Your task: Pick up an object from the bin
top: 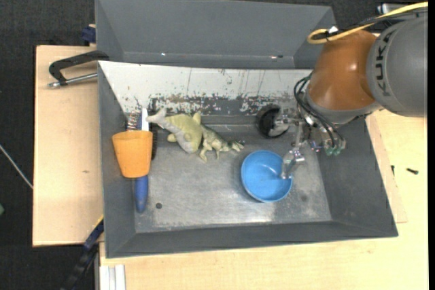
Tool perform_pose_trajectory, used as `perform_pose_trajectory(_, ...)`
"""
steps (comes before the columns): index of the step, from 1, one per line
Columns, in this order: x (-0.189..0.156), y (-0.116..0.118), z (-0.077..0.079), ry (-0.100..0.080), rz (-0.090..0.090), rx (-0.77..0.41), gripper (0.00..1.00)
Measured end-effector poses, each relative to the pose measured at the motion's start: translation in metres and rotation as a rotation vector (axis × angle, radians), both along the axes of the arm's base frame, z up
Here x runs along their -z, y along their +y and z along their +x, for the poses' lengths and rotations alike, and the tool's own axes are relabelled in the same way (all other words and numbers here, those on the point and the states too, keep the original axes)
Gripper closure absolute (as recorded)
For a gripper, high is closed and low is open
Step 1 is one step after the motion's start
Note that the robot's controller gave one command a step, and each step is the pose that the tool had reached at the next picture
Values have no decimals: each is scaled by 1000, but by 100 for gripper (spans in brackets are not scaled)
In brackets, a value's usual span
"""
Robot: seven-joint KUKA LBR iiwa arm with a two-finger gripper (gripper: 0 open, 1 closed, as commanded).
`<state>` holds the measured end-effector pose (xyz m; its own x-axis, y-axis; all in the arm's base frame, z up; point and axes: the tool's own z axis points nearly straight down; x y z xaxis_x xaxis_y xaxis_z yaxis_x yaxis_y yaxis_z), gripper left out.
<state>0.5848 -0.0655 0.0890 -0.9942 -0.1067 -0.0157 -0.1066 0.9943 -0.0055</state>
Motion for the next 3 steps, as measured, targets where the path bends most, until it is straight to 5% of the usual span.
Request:
perform_pose_trajectory(1,7,90,-8,4,-4,-535,0)
perform_pose_trajectory(2,8,89,-10,10,-3,-536,100)
perform_pose_trajectory(3,-139,88,-28,2,-3,-528,100)
